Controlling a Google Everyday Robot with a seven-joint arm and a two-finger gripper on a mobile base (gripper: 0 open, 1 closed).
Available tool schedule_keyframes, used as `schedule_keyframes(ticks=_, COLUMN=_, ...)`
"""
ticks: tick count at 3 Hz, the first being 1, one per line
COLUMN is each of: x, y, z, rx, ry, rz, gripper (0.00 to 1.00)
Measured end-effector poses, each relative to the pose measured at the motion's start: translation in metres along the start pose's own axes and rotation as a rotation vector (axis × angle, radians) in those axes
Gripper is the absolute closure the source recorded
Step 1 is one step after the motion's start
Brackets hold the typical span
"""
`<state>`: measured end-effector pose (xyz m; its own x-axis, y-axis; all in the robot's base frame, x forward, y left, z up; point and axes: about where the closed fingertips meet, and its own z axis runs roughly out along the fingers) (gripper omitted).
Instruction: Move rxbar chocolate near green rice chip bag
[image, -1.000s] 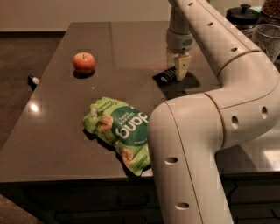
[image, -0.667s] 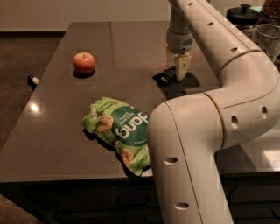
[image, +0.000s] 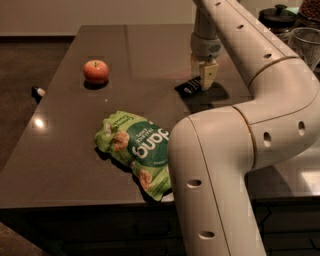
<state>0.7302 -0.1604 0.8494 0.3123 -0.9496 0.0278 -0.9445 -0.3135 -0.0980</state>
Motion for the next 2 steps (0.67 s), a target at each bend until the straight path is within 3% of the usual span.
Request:
schedule_keyframes(ticks=1, x=0.0004, y=0.0005, z=-0.0009, rx=0.0, ry=0.001, rz=0.001, gripper=0.54)
schedule_keyframes(ticks=2, x=0.0004, y=0.0006, z=-0.0014, rx=0.0, ry=0.001, rz=0.002, gripper=0.65)
